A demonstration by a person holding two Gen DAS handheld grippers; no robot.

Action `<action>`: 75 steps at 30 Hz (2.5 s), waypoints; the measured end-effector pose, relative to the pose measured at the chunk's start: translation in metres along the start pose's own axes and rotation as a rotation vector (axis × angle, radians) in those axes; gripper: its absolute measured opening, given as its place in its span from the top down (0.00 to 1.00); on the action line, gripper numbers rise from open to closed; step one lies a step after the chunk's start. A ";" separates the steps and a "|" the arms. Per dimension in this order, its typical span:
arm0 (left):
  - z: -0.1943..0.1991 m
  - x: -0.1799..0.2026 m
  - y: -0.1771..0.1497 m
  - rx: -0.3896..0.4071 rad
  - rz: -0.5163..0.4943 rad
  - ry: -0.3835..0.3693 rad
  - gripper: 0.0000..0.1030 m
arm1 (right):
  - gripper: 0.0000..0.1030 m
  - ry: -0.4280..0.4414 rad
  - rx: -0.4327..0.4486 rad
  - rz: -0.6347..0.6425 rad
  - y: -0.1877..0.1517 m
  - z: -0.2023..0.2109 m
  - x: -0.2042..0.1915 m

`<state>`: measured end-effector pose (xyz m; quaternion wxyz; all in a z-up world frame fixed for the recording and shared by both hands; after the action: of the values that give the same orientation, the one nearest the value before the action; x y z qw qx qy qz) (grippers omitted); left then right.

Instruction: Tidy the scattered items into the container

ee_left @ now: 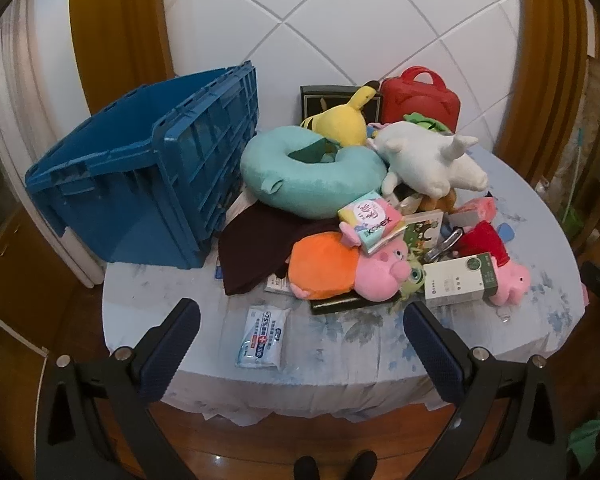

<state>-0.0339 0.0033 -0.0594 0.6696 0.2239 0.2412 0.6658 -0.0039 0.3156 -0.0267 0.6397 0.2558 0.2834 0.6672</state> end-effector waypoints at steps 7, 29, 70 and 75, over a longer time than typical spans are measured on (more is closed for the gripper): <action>-0.024 -0.008 -0.006 -0.043 0.041 0.019 0.00 | 0.00 0.043 -0.064 -0.005 -0.009 -0.028 0.017; -0.213 -0.060 -0.058 -0.335 0.076 0.088 0.00 | 0.00 -0.002 -0.305 -0.061 -0.048 -0.181 0.020; -0.282 0.014 -0.063 -0.353 0.115 0.021 0.42 | 0.40 0.229 -0.356 0.289 -0.014 -0.354 -0.067; -0.282 0.025 -0.065 -0.348 0.141 0.043 0.30 | 0.39 0.224 -0.360 0.292 -0.015 -0.348 -0.065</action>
<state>-0.1588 0.0217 -0.3215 0.6445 0.1066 0.1204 0.7475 -0.2352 0.2329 -0.2826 0.5364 0.1008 0.1891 0.8163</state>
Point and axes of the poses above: each gripper's, at about its wrist camera, not at the fingertips, and z roughly against the way its jaws point, x to its right, y to its top, the point moved 2 cm from there along -z, roughly the way its jaws point, and after that the axes turned 5 degrees about -x, right-handed, at the moved point
